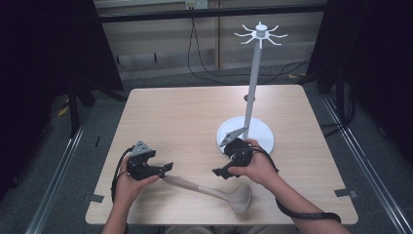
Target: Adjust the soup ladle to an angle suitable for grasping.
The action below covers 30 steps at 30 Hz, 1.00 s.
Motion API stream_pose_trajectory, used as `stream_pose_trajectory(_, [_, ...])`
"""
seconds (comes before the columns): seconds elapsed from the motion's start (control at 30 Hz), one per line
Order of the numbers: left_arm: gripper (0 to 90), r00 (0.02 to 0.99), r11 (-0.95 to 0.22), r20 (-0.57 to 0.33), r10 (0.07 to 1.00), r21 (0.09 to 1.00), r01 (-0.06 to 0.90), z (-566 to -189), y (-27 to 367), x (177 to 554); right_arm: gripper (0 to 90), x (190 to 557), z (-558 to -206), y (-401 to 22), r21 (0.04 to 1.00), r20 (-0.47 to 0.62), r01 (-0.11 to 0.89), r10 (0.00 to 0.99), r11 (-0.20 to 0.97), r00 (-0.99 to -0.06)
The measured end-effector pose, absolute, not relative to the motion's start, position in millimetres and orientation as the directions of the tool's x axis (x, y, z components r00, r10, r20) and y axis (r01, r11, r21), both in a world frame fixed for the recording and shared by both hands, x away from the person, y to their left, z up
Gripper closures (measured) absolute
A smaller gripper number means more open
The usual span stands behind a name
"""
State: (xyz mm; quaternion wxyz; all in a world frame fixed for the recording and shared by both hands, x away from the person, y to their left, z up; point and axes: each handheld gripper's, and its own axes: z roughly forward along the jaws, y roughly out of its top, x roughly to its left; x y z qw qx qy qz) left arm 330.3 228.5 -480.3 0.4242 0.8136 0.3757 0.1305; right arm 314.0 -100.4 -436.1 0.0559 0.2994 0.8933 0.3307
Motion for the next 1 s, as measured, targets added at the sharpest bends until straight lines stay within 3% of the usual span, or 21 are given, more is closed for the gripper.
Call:
stream_pose_trajectory(0.57, [10.9,0.683,-0.36,-0.1,0.723,0.789,0.497,-480,228,330,17.5,302,-443,-71,0.569,0.106,0.439,0.468,0.695,-0.877])
stream_pose_trajectory(1.0, [10.7,0.68,-0.358,-0.107,0.726,0.785,0.506,-480,228,330,32.0,300,-457,-58,0.52,0.116,0.406,0.408,0.752,-0.905])
